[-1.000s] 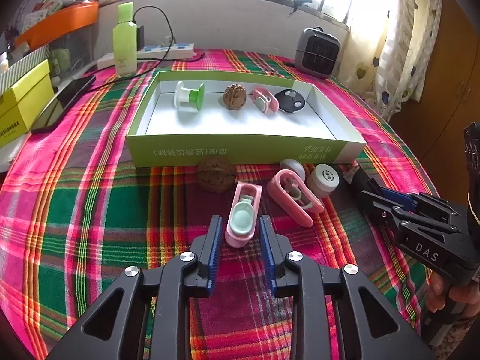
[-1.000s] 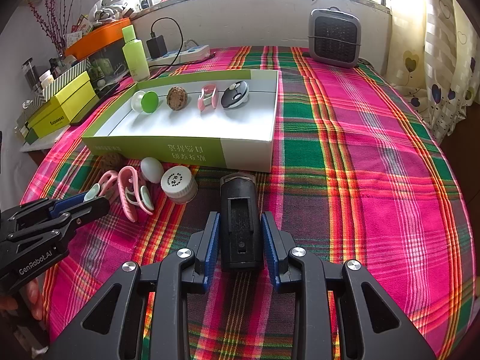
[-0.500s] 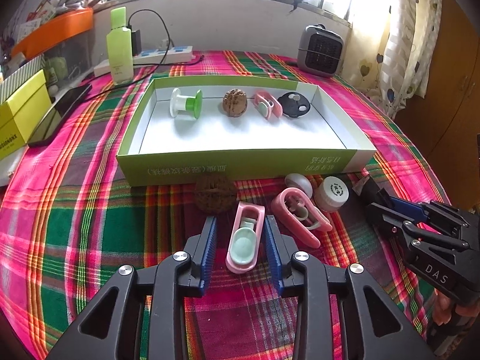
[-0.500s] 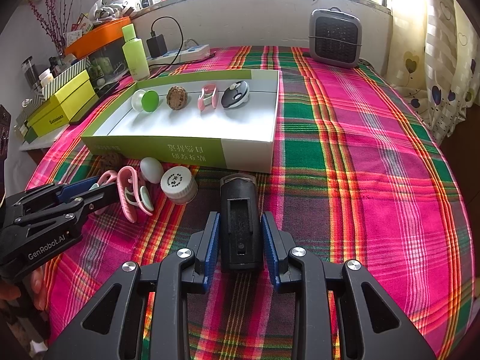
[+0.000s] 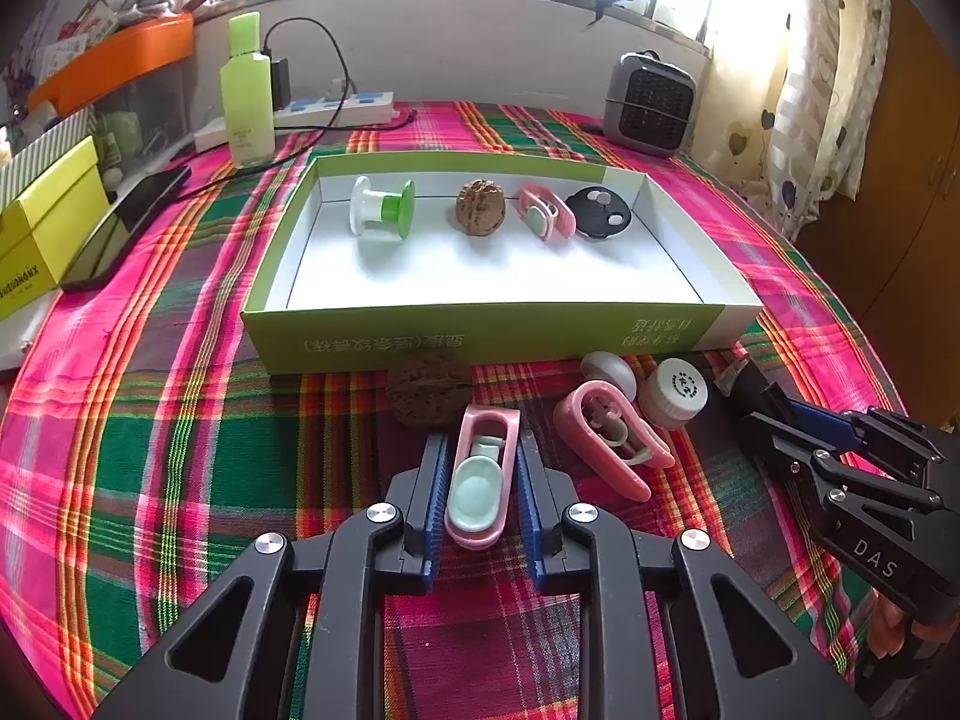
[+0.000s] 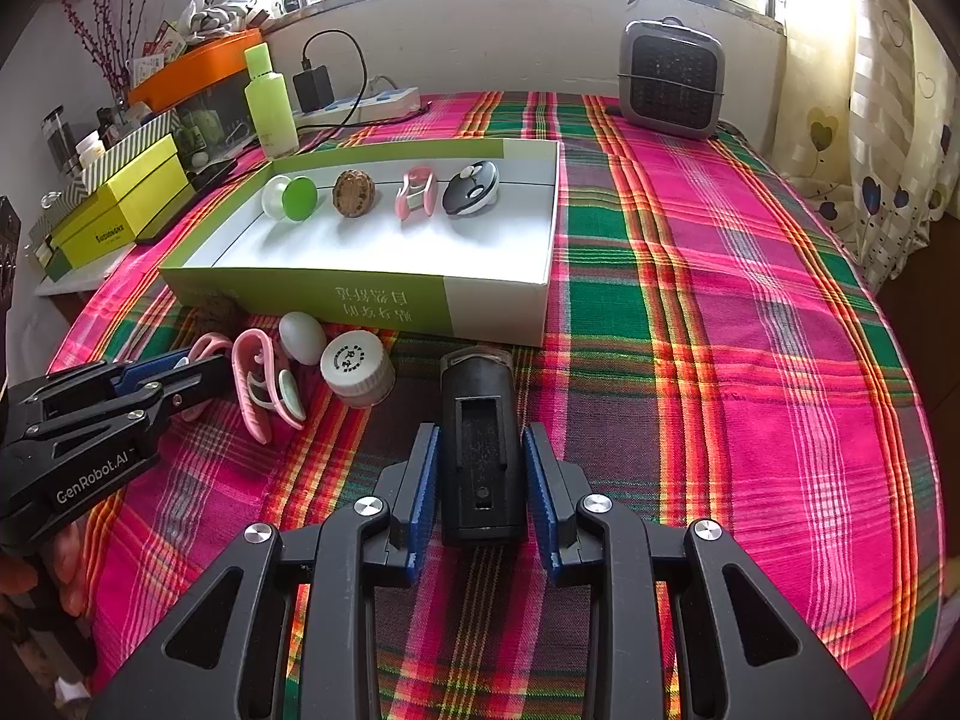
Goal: Organize objects
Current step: 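Lift the black device and pink-and-mint clip with both tools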
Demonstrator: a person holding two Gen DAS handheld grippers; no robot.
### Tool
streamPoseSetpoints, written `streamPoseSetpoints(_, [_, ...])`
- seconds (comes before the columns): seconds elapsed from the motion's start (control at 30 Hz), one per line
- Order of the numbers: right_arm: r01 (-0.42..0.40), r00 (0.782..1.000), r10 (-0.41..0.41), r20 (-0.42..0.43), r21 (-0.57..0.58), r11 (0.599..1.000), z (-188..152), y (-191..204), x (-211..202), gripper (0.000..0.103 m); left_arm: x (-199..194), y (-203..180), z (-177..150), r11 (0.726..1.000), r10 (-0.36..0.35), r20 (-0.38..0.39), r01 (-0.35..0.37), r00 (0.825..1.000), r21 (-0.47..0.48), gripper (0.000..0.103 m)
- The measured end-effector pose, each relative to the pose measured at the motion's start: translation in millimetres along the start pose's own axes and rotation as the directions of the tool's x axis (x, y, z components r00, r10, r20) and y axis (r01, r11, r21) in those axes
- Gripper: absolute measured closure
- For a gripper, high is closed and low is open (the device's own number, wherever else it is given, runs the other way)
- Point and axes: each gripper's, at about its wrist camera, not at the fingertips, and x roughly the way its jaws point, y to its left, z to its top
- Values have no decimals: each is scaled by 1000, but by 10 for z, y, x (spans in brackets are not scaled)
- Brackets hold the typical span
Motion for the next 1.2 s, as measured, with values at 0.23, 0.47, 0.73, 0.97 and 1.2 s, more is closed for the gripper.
streamPoseSetpoints(0.23, [5, 1000, -5, 0, -4, 1000, -1, 4, 6, 74, -5, 0, -3, 1000, -1, -1, 1, 1000, -1, 87])
streamPoseSetpoints(0.47, [5, 1000, -5, -1, 3, 1000, 0, 3, -1, 74, -27, 15, 5, 1000, -6, 5, 6, 1000, -8, 87])
streamPoseSetpoints(0.73, [-1, 1000, 1, 8, 9, 1000, 4, 5, -37, 74, -75, 6, 8, 1000, -9, 14, 9, 1000, -9, 87])
streamPoseSetpoints(0.97, [-13, 1000, 13, 8, 8, 1000, -16, 41, -49, 74, -95, 3, -14, 1000, -4, 15, 4, 1000, -12, 87])
streamPoseSetpoints(1.2, [-21, 1000, 21, 17, 7, 1000, -22, 70, -82, 74, -119, -15, -44, 1000, -1, 21, 1, 1000, -10, 87])
